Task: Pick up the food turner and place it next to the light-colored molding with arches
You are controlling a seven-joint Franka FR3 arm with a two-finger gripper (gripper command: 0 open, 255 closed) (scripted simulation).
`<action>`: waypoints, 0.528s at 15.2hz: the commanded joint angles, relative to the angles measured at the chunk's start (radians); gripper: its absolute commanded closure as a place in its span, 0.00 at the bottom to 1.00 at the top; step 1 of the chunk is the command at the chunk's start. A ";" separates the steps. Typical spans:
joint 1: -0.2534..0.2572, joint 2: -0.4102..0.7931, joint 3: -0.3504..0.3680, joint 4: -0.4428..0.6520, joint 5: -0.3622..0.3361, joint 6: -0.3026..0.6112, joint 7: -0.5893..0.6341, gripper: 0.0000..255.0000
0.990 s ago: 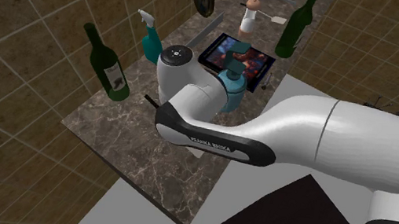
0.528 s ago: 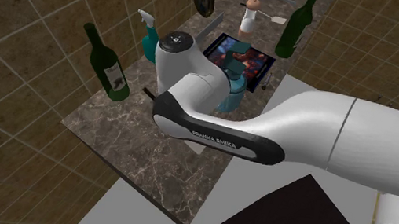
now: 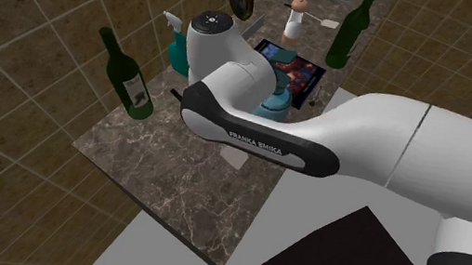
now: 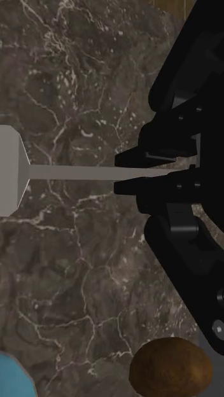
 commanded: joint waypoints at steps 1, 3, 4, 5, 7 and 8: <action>-0.015 0.046 -0.010 0.072 -0.002 -0.027 -0.030 1.00; -0.031 0.104 -0.021 0.162 -0.004 -0.059 -0.061 1.00; -0.039 0.136 -0.026 0.212 -0.005 -0.077 -0.076 1.00; -0.046 0.170 -0.030 0.266 -0.006 -0.097 -0.091 1.00; -0.059 0.246 -0.039 0.390 -0.009 -0.145 -0.121 1.00; -0.065 0.291 -0.044 0.463 -0.010 -0.174 -0.136 1.00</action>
